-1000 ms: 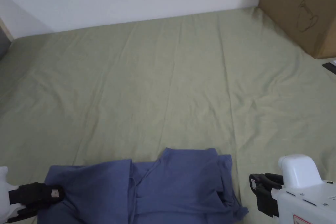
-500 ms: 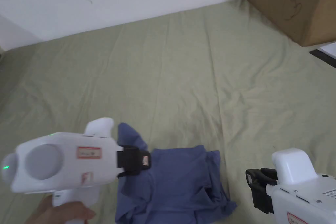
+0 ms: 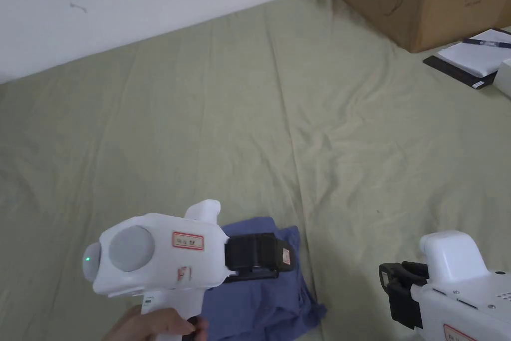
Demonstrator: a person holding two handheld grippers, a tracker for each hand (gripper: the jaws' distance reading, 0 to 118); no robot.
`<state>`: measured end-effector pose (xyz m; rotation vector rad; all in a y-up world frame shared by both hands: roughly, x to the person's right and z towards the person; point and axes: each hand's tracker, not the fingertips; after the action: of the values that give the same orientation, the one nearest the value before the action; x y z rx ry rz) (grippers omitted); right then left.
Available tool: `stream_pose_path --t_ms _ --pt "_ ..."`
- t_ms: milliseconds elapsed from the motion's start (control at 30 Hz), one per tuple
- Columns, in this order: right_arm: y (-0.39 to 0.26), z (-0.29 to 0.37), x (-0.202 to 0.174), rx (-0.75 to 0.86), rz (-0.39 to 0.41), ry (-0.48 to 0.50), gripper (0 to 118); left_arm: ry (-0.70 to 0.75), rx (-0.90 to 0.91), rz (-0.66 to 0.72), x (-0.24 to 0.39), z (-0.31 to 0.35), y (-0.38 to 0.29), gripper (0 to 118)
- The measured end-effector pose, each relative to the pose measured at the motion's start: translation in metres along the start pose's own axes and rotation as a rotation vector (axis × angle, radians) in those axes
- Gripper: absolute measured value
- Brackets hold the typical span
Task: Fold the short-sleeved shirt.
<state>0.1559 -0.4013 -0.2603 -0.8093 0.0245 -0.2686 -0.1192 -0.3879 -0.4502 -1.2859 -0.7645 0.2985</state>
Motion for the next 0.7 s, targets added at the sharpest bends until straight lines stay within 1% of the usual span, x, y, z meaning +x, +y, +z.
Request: stream_pose_path --t_ms 100,167,200,233,267,300,333,367,400,500,533,633,700 --pt "0.002 -0.003 -0.005 -0.007 0.019 0.008 0 0.015 0.061 0.035 -0.007 0.024 0.002 109" --pt "0.003 -0.004 -0.009 -0.003 0.034 0.013 0 0.051 0.094 0.048 -0.018 0.039 0.000 108" --pt "0.004 -0.005 -0.010 -0.002 0.037 0.018 0 0.082 0.115 0.065 -0.025 0.045 -0.001 106" --pt "0.005 -0.006 -0.011 -0.001 0.038 0.023 0 0.109 0.138 0.094 -0.033 0.050 -0.003 91" --pt "0.005 -0.007 -0.012 0.000 0.037 0.029 0 0.129 0.150 0.124 -0.040 0.053 -0.005 65" --pt "0.006 -0.009 -0.013 -0.002 0.037 0.035 0 0.128 0.172 0.159 -0.047 0.056 -0.008 31" --pt "0.006 -0.010 -0.013 -0.004 0.038 0.038 0 0.133 0.189 0.188 -0.054 0.057 -0.010 20" --pt "0.006 -0.011 -0.014 -0.006 0.041 0.040 0 0.139 0.191 0.208 -0.054 0.053 -0.012 11" --pt "0.006 -0.012 -0.014 -0.009 0.045 0.043 0 0.137 0.183 0.209 -0.057 0.048 -0.013 6" --pt "0.005 -0.013 -0.014 -0.017 0.053 0.048 0 0.142 0.152 0.183 -0.057 0.030 -0.015 5" --pt "0.005 -0.013 -0.014 -0.018 0.053 0.047 0 0.109 0.135 0.151 -0.054 0.022 -0.015 3" --pt "0.003 -0.013 -0.010 -0.025 0.042 0.042 0 -0.008 0.088 0.130 -0.044 -0.006 -0.015 3" --pt "0.002 -0.013 -0.007 -0.031 0.036 0.033 0 -0.024 0.044 0.099 -0.035 -0.031 -0.016 2"
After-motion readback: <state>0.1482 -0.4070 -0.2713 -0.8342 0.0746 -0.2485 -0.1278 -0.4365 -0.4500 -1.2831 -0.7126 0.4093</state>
